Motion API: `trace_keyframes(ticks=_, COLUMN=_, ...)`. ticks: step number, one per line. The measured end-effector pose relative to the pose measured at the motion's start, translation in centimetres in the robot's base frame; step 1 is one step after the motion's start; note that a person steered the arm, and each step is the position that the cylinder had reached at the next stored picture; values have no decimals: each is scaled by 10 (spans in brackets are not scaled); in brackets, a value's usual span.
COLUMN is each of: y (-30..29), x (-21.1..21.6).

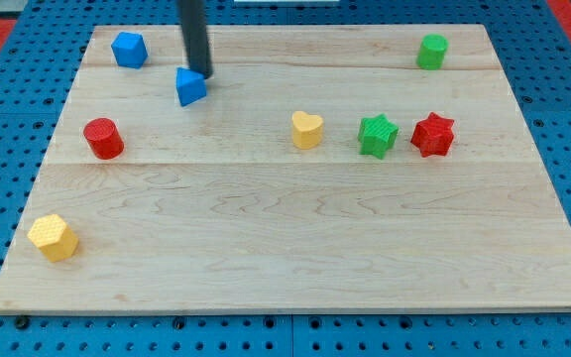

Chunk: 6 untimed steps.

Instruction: Move the blue triangle towards the yellow heart

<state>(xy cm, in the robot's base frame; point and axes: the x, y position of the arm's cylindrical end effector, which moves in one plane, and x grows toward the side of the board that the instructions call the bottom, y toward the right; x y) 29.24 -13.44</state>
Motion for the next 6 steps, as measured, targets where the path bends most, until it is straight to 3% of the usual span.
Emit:
trace_keyframes(ticks=1, y=-19, x=-17)
trace_keyframes(ticks=2, y=-77, x=28)
trace_keyframes(ticks=3, y=-5, x=36)
trace_keyframes(ticks=6, y=35, x=-3)
